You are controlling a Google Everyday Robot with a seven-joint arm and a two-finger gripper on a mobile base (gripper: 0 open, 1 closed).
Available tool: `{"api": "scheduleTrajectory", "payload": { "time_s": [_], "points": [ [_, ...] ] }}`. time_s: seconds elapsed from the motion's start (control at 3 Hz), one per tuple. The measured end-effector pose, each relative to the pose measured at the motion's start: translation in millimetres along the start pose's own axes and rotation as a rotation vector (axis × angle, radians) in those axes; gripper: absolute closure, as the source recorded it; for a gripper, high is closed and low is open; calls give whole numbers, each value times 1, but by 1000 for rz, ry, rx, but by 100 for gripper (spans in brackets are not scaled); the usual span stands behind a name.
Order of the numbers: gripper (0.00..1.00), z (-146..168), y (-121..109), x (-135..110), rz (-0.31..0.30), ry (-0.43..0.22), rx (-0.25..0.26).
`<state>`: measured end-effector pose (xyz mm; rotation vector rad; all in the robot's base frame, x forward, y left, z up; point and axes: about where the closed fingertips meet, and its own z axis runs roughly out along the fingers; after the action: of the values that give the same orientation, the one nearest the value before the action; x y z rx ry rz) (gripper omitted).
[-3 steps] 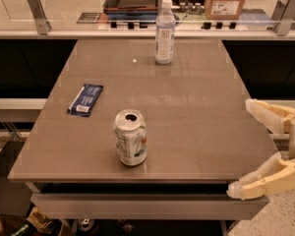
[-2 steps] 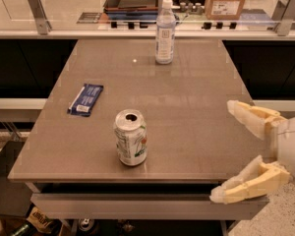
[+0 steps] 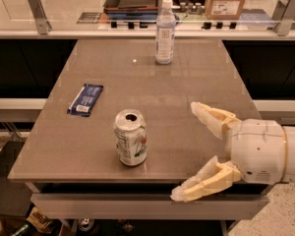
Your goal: Knock 7up can over
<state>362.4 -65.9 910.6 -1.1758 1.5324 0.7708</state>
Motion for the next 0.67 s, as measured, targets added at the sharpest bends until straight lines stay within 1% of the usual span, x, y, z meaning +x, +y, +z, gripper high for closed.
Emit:
{"api": "scheduleTrajectory", "payload": {
  "time_s": [0.33, 0.67],
  "points": [
    [0, 30, 0, -5, -12, -39, -23],
    [0, 61, -3, 8, -31, -34, -50]
  ]
}}
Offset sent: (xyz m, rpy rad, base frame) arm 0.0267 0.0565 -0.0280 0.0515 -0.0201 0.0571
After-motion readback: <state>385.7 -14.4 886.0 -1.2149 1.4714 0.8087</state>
